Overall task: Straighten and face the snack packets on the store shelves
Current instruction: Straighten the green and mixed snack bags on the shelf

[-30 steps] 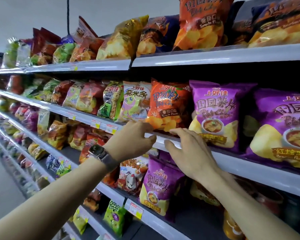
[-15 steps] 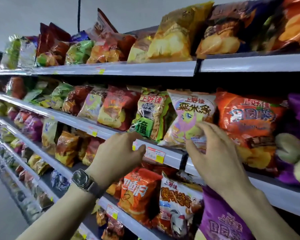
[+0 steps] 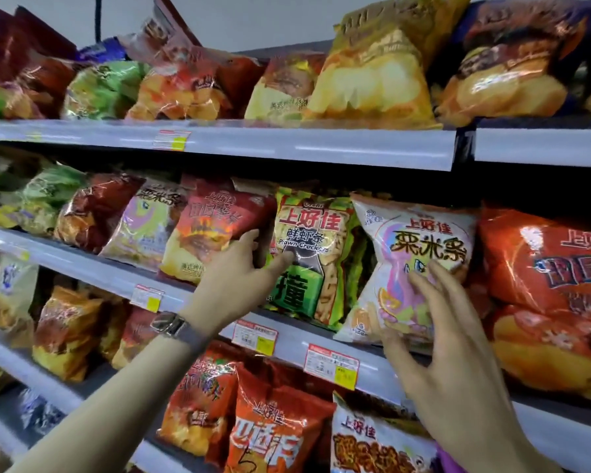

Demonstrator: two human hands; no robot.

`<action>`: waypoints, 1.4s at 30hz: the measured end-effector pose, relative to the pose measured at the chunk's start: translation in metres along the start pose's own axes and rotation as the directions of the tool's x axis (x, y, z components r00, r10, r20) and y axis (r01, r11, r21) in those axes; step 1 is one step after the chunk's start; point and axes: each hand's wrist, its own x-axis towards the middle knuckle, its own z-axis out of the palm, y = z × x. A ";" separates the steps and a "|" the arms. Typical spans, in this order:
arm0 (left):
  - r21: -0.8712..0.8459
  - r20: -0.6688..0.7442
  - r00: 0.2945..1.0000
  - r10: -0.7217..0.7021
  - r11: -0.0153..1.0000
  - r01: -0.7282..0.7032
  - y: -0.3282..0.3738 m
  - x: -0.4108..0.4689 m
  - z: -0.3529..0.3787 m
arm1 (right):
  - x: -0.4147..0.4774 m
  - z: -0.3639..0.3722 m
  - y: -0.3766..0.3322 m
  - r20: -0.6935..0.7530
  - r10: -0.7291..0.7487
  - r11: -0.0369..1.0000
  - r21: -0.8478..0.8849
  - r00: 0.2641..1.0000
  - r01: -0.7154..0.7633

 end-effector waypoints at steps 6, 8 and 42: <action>-0.426 0.179 0.978 -0.110 0.887 0.178 -0.011 0.029 0.020 | 0.001 0.000 0.002 0.021 -0.013 0.999 0.047 1.000 0.012; -0.523 0.267 0.960 -0.085 0.824 0.218 -0.006 0.032 0.023 | 0.000 -0.003 0.004 0.024 -0.018 0.996 0.087 1.000 0.016; -0.612 0.070 0.996 -0.047 0.787 0.080 -0.067 0.030 -0.072 | 0.044 0.030 -0.027 0.010 0.475 0.874 0.113 0.880 -0.473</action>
